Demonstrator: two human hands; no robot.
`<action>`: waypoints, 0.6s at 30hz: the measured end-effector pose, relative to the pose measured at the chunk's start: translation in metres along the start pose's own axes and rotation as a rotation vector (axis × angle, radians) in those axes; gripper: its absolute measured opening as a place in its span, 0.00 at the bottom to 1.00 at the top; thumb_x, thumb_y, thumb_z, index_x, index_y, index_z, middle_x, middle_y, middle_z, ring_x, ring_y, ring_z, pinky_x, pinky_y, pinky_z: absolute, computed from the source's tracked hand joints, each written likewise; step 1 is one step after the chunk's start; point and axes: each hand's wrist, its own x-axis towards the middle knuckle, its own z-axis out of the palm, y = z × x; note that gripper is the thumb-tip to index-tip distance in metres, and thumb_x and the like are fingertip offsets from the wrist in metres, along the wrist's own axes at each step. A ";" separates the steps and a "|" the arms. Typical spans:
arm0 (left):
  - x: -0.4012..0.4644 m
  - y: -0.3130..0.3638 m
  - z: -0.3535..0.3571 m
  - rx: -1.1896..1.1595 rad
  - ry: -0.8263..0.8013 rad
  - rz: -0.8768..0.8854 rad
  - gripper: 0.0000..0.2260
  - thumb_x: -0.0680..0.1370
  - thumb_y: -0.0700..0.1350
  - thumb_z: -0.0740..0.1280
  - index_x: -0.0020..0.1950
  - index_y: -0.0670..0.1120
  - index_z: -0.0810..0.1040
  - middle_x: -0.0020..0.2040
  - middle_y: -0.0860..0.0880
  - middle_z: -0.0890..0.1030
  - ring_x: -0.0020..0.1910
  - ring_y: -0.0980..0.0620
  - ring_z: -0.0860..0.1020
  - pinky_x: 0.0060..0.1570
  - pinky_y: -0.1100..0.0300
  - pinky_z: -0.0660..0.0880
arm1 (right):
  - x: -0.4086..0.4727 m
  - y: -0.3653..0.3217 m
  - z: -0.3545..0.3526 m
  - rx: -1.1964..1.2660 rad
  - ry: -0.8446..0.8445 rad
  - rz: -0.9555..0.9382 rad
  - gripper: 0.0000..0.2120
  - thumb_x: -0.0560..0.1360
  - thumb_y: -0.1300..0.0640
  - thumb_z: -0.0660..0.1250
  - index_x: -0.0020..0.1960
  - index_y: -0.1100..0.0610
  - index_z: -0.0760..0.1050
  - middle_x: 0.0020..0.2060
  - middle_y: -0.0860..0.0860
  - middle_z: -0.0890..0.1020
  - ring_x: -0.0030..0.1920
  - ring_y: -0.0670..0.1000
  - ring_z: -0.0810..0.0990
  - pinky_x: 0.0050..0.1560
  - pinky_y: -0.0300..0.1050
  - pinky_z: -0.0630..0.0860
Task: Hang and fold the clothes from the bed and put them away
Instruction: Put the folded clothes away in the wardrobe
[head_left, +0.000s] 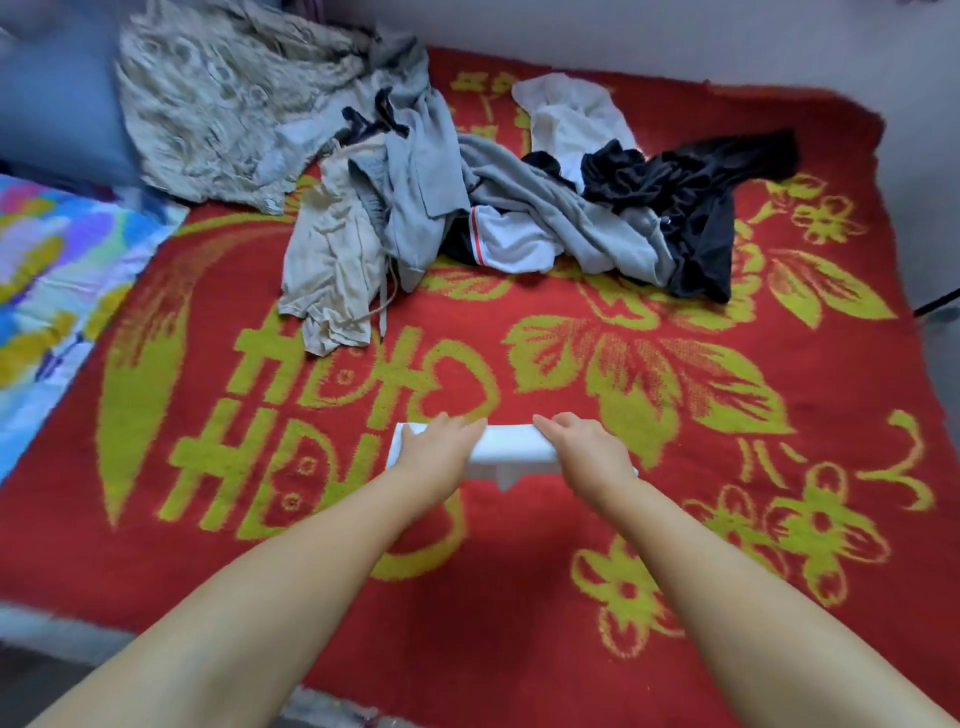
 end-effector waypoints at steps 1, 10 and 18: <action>-0.015 -0.003 -0.009 0.020 0.023 -0.022 0.31 0.78 0.35 0.59 0.78 0.50 0.52 0.74 0.48 0.62 0.74 0.46 0.59 0.67 0.40 0.63 | -0.007 -0.009 -0.010 -0.022 0.008 -0.032 0.31 0.77 0.64 0.57 0.77 0.47 0.55 0.70 0.52 0.67 0.64 0.58 0.70 0.50 0.48 0.71; -0.204 -0.046 -0.009 0.103 0.256 -0.436 0.28 0.80 0.40 0.54 0.78 0.52 0.48 0.76 0.49 0.58 0.76 0.49 0.54 0.67 0.46 0.59 | -0.066 -0.137 -0.065 -0.187 0.102 -0.510 0.34 0.74 0.67 0.58 0.77 0.48 0.54 0.69 0.52 0.66 0.67 0.56 0.65 0.47 0.50 0.76; -0.423 -0.067 0.056 -0.031 0.241 -0.887 0.35 0.77 0.34 0.59 0.79 0.50 0.47 0.76 0.48 0.57 0.76 0.46 0.53 0.67 0.44 0.59 | -0.156 -0.318 -0.048 -0.408 0.123 -0.992 0.31 0.77 0.65 0.58 0.77 0.48 0.53 0.69 0.50 0.67 0.68 0.55 0.67 0.54 0.51 0.76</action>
